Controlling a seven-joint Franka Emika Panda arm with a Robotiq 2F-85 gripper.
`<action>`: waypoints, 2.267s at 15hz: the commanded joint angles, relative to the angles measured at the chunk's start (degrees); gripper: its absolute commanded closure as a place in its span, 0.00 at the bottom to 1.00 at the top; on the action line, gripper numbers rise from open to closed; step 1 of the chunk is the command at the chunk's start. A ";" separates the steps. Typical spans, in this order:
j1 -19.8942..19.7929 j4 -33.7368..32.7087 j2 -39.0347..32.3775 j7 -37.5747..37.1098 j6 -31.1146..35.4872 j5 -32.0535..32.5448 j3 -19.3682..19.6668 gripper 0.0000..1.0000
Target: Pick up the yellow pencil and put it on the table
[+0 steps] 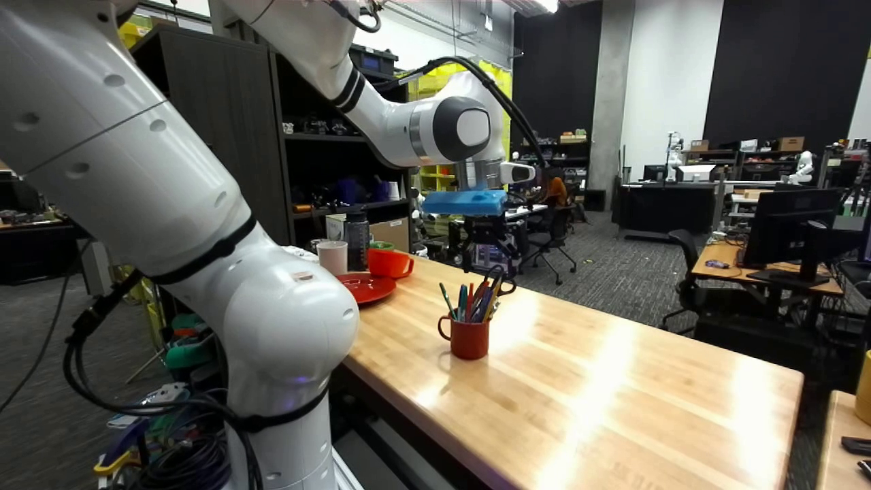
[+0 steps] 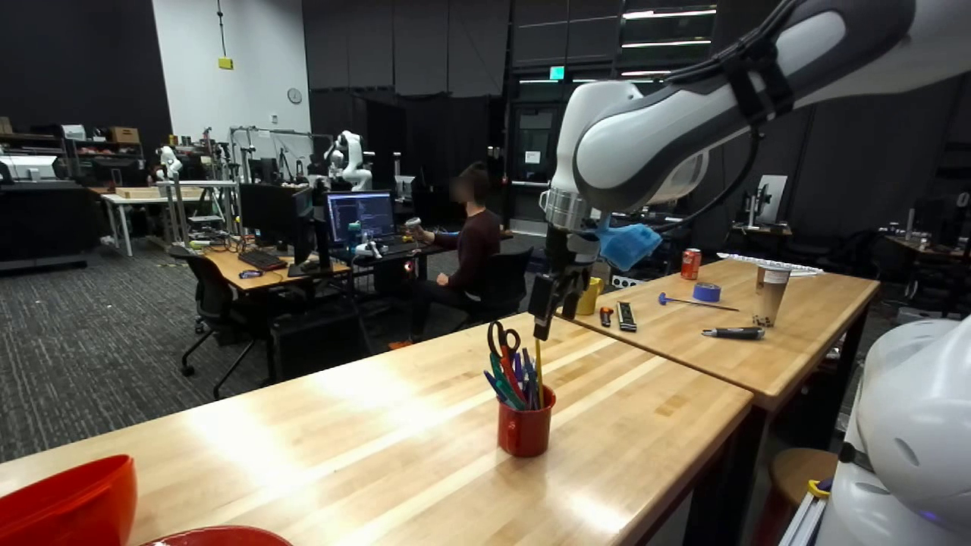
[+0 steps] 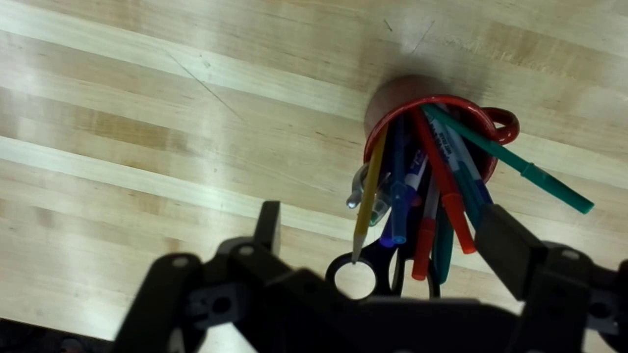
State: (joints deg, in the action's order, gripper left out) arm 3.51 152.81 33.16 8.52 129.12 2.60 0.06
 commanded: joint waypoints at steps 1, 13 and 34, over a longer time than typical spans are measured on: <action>0.31 -1.53 -3.19 -0.03 1.28 -0.65 0.22 0.00; -1.01 -4.52 -8.57 -0.51 3.00 -0.74 0.78 0.00; -0.71 -2.57 -4.27 0.34 1.20 0.16 -0.14 0.98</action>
State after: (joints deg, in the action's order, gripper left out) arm 2.69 149.10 24.38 8.58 131.91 2.23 0.17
